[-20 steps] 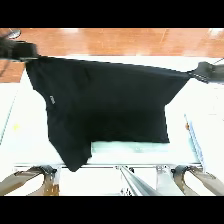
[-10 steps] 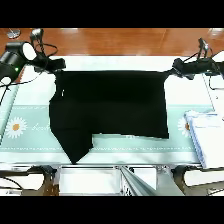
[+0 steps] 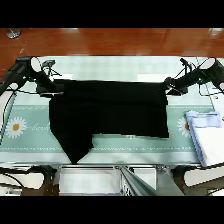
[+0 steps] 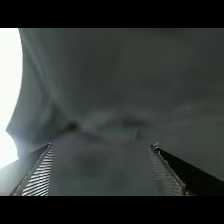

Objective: Fold the shirts.

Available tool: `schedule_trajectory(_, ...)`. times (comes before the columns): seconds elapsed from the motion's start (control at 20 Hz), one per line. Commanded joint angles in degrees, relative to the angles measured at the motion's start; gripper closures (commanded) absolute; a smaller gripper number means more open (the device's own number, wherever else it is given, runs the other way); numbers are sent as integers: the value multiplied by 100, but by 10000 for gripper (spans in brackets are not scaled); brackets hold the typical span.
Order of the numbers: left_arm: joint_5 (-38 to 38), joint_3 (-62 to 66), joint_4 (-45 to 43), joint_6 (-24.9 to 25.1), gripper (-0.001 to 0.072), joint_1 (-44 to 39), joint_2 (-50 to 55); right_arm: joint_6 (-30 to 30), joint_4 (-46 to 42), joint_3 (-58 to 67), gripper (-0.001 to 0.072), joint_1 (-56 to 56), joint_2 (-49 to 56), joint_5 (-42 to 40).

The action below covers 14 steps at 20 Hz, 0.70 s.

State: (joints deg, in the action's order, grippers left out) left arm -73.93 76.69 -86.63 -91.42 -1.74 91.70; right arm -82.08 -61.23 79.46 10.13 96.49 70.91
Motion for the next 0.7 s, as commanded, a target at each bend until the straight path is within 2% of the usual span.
schedule_trajectory(0.0,-844,-140,-184,76,7,398,-337,-42,-42,205,89,348,-354,688)
schedule_trajectory(0.1,-820,-911,216,103,7,970,-1040,-44,-575,-131,89,765,-1117,699)
schedule_trajectory(0.2,-396,-2334,787,251,7,1703,-1947,-44,-501,-1414,89,1187,-2197,-72)
schedule_trajectory(0.3,205,-3845,1908,621,7,2603,-2857,146,321,-3077,89,1412,-3274,-826)
schedule_trajectory(0.4,505,-4979,3005,1158,7,3473,-3550,448,1025,-4319,89,1384,-4089,-1067)
schedule_trajectory(0.45,549,-5351,3270,1366,8,3775,-3775,555,1283,-4743,89,1360,-4356,-1095)
schedule_trajectory(0.6,638,-5923,3381,1423,8,3958,-4050,658,1622,-5331,89,1322,-4649,-1075)
schedule_trajectory(0.65,640,-6030,3624,1637,8,3860,-4039,658,1609,-5368,89,1322,-4642,-1036)
